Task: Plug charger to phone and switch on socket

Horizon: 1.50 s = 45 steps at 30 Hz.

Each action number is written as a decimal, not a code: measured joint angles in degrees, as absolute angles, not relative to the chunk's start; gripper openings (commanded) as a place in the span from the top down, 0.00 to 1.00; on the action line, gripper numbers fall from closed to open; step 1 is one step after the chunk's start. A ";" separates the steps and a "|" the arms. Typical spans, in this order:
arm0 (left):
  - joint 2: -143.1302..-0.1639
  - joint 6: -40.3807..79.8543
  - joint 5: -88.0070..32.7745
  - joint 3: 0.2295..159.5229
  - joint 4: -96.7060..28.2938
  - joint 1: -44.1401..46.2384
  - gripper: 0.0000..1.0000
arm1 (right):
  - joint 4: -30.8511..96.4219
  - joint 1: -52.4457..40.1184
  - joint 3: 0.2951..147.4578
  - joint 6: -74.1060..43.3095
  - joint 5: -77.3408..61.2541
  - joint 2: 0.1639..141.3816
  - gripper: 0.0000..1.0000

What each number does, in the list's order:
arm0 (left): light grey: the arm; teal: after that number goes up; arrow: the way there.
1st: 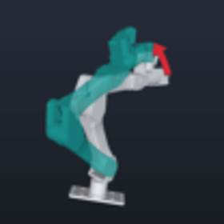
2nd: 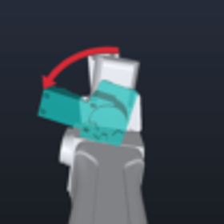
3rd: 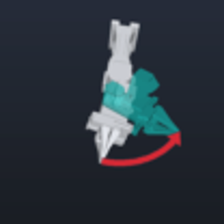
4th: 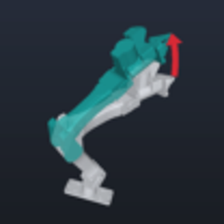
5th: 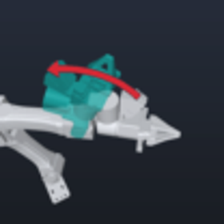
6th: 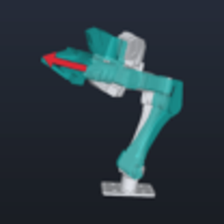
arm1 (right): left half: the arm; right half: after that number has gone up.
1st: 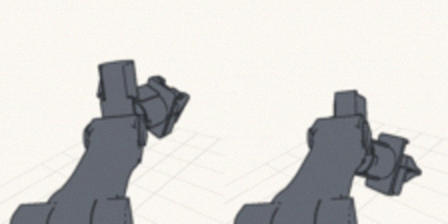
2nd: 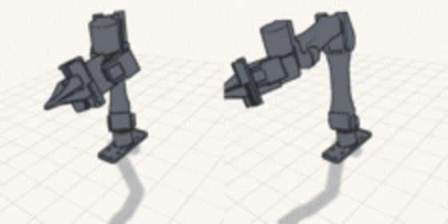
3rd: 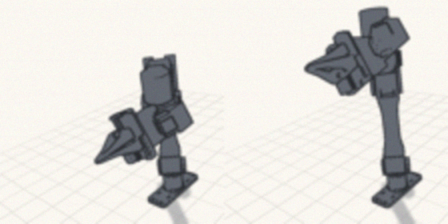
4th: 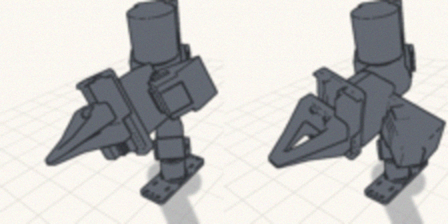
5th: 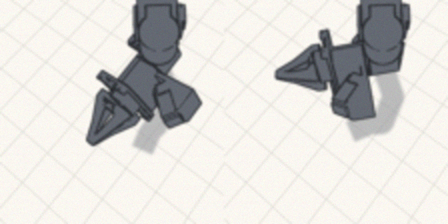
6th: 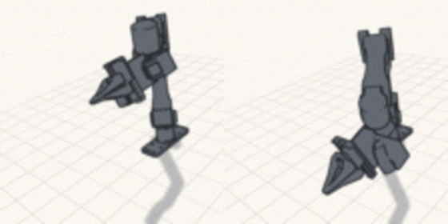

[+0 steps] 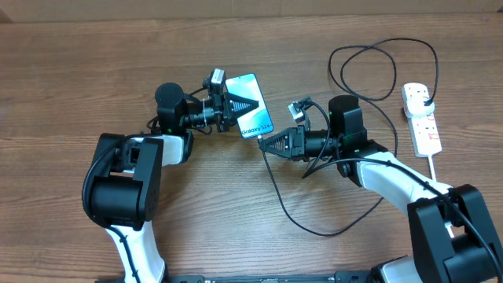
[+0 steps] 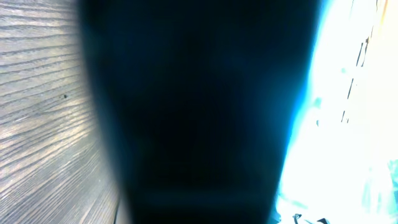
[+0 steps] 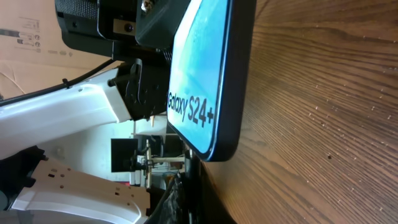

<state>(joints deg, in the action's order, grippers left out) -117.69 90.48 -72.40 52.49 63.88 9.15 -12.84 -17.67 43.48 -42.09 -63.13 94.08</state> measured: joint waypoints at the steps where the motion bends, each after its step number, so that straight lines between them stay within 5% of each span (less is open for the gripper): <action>1: -117.69 90.45 -72.36 52.49 63.88 9.15 0.96 | -12.84 -17.67 43.48 -42.24 -63.05 94.08 0.96; 45: -117.69 90.04 -72.36 52.49 63.90 9.39 0.96 | -12.84 -17.67 43.46 -43.31 -63.64 94.08 0.96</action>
